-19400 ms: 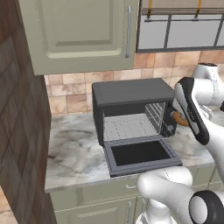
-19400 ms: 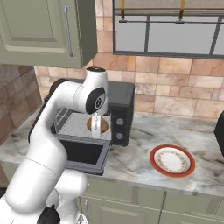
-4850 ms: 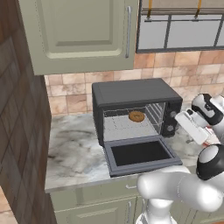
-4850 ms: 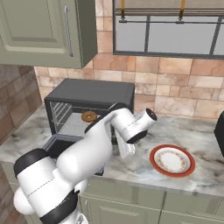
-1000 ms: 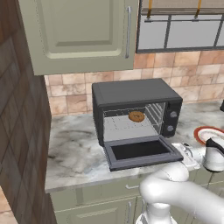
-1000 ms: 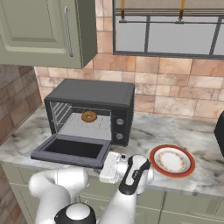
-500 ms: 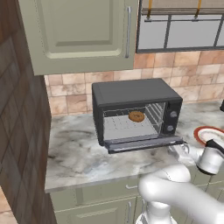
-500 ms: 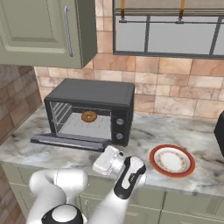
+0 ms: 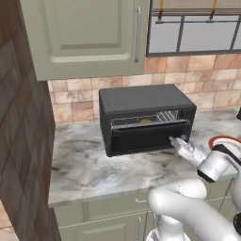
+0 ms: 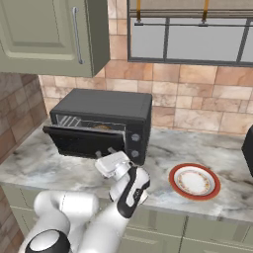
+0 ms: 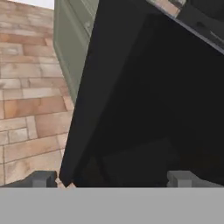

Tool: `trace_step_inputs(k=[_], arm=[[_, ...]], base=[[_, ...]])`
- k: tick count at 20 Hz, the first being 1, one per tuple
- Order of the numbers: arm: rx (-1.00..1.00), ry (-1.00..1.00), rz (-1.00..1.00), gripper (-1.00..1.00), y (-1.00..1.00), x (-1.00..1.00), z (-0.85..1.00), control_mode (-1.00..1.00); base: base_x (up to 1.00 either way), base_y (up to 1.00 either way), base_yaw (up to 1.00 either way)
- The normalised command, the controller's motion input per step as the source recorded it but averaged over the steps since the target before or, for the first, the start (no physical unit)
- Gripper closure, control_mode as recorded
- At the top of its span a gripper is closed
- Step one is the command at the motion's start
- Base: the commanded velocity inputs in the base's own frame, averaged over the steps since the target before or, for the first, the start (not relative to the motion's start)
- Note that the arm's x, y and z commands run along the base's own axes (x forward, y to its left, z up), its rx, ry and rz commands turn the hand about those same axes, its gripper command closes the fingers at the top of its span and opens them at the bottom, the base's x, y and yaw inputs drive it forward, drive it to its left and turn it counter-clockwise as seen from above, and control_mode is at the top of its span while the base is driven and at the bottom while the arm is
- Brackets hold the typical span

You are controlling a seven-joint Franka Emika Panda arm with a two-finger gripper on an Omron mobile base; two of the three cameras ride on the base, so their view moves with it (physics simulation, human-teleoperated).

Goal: Pick up the bagel from the plate, place it on the toaster oven rack, close the door, and set the timer.

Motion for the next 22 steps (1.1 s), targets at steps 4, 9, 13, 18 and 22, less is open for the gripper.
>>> trace_step_inputs(k=[4,9,13,18,22], arm=[[0.16,0.11,-0.22,-1.0,0.28,0.51,0.79,-1.0],[0.15,0.21,-0.21,-1.0,0.1,0.43,0.61,-1.0],[0.01,0.23,-0.05,-1.0,0.0,0.24,0.13,-1.0],[0.0,0.18,-0.01,-1.0,0.0,0.44,0.0,-1.0],[-0.01,0.24,-0.04,-1.0,0.0,1.0,0.0,-1.0]], base=[[0.0,0.0,0.0],[0.0,0.0,0.0],[0.0,0.0,0.0],[0.0,0.0,0.0],[0.0,0.0,0.0]])
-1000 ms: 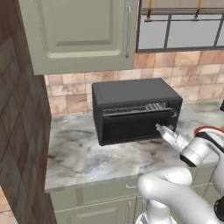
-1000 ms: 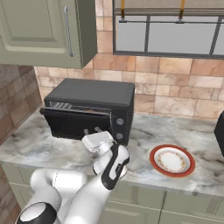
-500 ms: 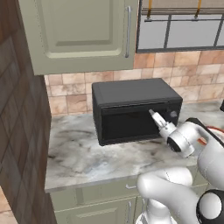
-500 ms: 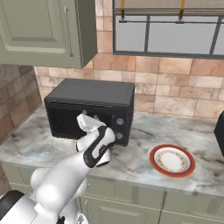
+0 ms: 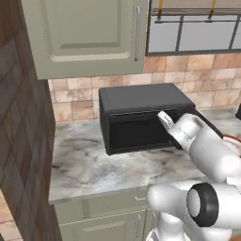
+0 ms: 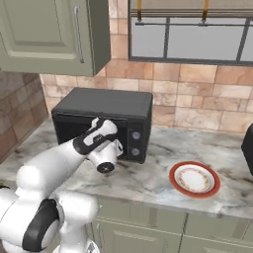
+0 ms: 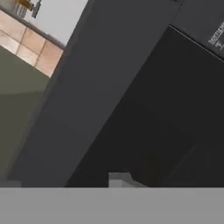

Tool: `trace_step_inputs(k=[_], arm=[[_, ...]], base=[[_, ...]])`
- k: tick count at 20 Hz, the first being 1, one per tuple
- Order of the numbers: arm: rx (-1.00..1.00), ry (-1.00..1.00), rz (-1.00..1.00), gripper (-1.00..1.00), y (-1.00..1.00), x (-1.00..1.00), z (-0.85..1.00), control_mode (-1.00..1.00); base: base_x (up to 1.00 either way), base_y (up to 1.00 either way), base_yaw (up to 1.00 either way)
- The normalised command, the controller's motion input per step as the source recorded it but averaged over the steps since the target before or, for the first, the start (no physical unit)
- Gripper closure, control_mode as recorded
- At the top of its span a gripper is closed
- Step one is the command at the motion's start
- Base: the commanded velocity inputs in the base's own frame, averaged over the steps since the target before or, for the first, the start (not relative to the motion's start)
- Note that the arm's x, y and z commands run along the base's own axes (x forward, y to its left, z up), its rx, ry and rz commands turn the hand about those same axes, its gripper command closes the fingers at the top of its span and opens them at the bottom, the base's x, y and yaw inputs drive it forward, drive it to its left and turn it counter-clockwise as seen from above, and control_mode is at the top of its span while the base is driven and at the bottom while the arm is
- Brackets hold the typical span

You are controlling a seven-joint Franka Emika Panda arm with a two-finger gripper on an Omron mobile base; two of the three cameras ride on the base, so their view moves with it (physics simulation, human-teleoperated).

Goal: Pick up the bagel from the plate, place it on the toaster oven rack, close the door, and set the timer.

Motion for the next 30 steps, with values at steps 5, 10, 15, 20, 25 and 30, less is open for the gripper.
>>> trace_step_inputs(k=[5,10,15,20,25,30], arm=[[-0.02,0.26,-0.02,-1.0,0.0,1.0,0.0,-1.0],[0.0,0.16,0.0,-1.0,0.0,0.3,0.1,-1.0],[0.06,0.03,0.0,-1.0,-0.05,-0.21,0.27,-1.0],[0.08,0.0,0.0,-1.0,-0.02,-0.29,0.43,-1.0],[0.05,0.05,0.0,-1.0,-0.07,-0.36,0.53,-1.0],[-0.04,0.14,-0.05,-1.0,-0.34,-0.55,0.36,-1.0]], base=[[0.0,0.0,0.0],[0.0,0.0,0.0],[0.0,0.0,0.0],[0.0,0.0,0.0],[0.0,0.0,0.0],[0.0,0.0,0.0]])
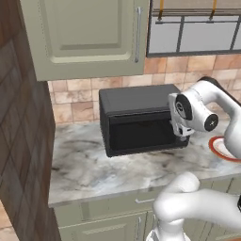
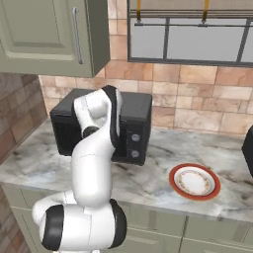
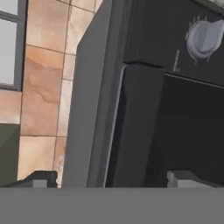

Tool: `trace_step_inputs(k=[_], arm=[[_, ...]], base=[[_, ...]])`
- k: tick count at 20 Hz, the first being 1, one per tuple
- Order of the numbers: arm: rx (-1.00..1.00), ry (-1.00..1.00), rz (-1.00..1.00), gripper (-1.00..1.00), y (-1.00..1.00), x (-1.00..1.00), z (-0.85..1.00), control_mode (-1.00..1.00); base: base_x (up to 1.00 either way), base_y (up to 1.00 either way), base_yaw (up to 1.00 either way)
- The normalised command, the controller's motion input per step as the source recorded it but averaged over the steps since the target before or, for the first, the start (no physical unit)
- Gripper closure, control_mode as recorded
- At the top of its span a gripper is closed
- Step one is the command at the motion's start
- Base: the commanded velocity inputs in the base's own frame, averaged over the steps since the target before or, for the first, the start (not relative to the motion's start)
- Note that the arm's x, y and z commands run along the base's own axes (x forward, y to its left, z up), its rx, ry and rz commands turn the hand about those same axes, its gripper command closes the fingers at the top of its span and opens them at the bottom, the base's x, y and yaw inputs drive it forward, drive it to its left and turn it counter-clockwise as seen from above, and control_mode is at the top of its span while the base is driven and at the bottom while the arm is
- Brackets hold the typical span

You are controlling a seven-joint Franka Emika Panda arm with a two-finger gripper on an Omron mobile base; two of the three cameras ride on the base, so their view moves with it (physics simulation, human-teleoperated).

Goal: Pick up the bagel from the plate, place it on the toaster oven rack, close the door, and set the timer.

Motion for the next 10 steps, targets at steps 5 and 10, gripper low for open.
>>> trace_step_inputs(k=[5,10], arm=[[-0.16,0.1,-0.03,-1.0,-0.52,-0.28,0.27,-1.0],[-0.36,0.02,-0.04,-1.0,-0.91,-0.33,0.53,-1.0]], base=[[0.0,0.0,0.0],[0.0,0.0,0.0]])
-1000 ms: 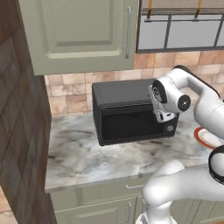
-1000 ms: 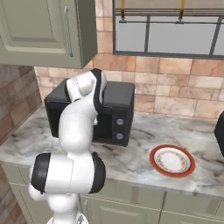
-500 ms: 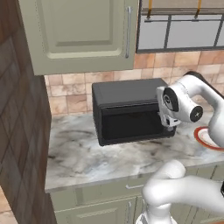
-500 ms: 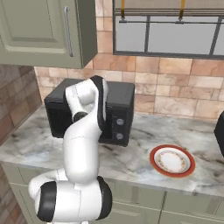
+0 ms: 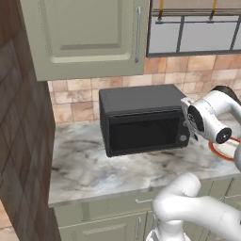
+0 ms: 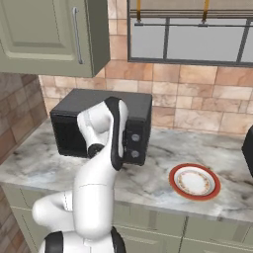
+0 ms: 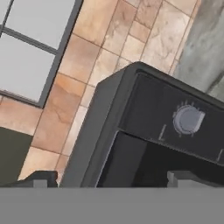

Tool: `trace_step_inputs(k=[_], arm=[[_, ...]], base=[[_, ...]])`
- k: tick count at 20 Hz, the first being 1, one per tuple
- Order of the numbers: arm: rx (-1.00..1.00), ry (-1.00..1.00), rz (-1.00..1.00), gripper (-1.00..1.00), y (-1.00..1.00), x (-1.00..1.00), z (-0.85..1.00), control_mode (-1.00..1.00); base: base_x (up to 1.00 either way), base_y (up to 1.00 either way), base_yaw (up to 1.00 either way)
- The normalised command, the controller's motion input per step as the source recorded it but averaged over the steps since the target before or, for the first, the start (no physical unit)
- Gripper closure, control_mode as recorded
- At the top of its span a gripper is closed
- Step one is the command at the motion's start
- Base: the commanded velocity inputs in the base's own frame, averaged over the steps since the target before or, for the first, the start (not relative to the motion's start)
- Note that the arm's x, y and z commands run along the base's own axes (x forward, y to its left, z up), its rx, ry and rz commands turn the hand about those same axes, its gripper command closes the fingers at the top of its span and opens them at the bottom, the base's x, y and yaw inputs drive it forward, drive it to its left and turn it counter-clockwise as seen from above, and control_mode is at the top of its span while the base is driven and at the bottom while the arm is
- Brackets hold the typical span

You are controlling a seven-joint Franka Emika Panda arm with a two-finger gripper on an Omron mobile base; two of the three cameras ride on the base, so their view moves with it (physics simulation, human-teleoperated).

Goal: Pick up the bagel from the plate, place it on the toaster oven rack, close the door, and set the timer.

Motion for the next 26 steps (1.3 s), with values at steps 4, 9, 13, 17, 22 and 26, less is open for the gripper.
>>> trace_step_inputs(k=[4,9,13,17,22,26], arm=[[-0.62,-0.2,-0.03,-1.0,-0.97,-0.24,1.0,-1.0],[-0.79,-0.27,-0.06,-1.0,-0.74,-0.04,0.91,-1.0],[-0.96,-0.26,-0.07,-1.0,-0.56,0.0,0.53,-1.0],[-1.0,-0.3,-0.12,-1.0,-0.5,0.0,0.23,-1.0],[-1.0,-0.19,-0.21,-1.0,-0.6,0.0,0.02,-1.0],[-1.0,-0.16,-0.3,-1.0,-0.4,0.0,-0.01,-1.0]], base=[[0.0,0.0,0.0],[0.0,0.0,0.0],[0.0,0.0,0.0],[0.0,0.0,0.0],[0.0,0.0,0.0],[0.0,0.0,0.0]])
